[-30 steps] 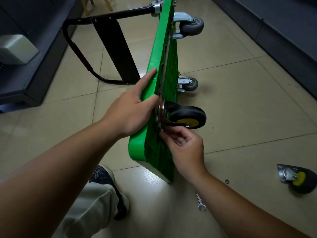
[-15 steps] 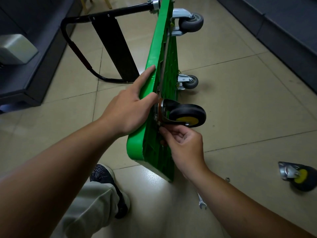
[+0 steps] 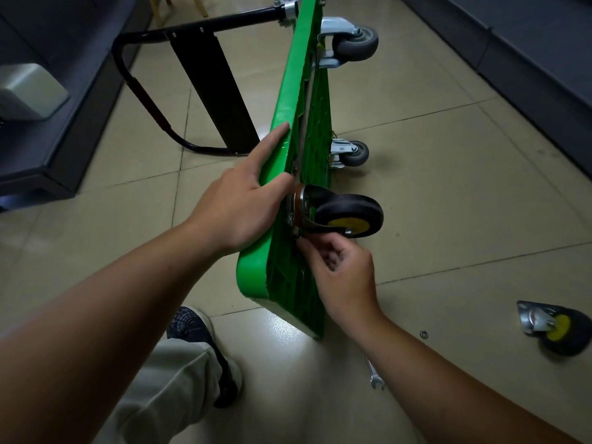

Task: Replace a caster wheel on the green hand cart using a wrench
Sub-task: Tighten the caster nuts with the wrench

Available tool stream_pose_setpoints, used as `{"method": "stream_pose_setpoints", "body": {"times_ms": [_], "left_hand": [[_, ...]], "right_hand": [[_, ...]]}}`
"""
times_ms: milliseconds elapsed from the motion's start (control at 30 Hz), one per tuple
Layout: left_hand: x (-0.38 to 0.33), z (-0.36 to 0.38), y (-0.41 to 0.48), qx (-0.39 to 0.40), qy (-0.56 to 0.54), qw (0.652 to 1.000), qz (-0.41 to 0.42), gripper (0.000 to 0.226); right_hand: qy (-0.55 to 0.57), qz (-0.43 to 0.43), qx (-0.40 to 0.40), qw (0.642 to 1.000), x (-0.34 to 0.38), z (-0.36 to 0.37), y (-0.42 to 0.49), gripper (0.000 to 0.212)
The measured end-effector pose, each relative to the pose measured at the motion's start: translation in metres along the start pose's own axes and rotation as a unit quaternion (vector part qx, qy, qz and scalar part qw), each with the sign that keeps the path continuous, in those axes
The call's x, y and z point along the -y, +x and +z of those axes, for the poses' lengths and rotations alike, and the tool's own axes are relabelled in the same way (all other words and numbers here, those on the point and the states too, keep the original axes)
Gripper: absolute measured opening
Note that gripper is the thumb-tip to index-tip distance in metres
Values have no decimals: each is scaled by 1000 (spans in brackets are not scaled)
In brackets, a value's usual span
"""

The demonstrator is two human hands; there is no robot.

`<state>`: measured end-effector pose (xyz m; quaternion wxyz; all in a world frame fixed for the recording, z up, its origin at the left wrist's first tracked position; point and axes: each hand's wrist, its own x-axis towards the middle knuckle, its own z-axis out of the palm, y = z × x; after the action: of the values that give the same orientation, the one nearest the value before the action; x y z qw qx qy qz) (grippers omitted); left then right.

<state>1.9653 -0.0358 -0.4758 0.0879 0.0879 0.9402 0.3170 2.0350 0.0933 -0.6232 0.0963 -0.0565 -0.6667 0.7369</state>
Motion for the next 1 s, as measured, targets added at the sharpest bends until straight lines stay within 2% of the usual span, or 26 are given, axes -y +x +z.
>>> {"method": "stream_pose_setpoints", "body": {"times_ms": [133,300,400,567,667,800,900,1000], "left_hand": [[2,1,1,-8,2,1000,0,68],[0,1,0,-9,6,1000,-2,69],[-3,0,-1,-3,-2,1000,-8,73],[-3,1,-1,2,-5,1000,-11,73],[-3,1,-1,4,-5,1000,-11,72],[-2,0,-1,0,-2,1000,-10,73],[-2,0,-1,-3,-6,1000,-9,73],[-3,0,-1,-6,-4,1000,-8,73]], "right_hand": [[46,40,-12,998,3,1,1,22],[168,105,-47,979,7,16,-1,19],[140,72,-42,987,5,16,-3,12],[110,38,13,993,5,0,-1,9],[103,27,33,994,6,-6,0,13],[97,50,23,994,6,-4,1,5],[132,87,5,987,7,2,0,3],[137,87,7,987,7,2,1,3]]}}
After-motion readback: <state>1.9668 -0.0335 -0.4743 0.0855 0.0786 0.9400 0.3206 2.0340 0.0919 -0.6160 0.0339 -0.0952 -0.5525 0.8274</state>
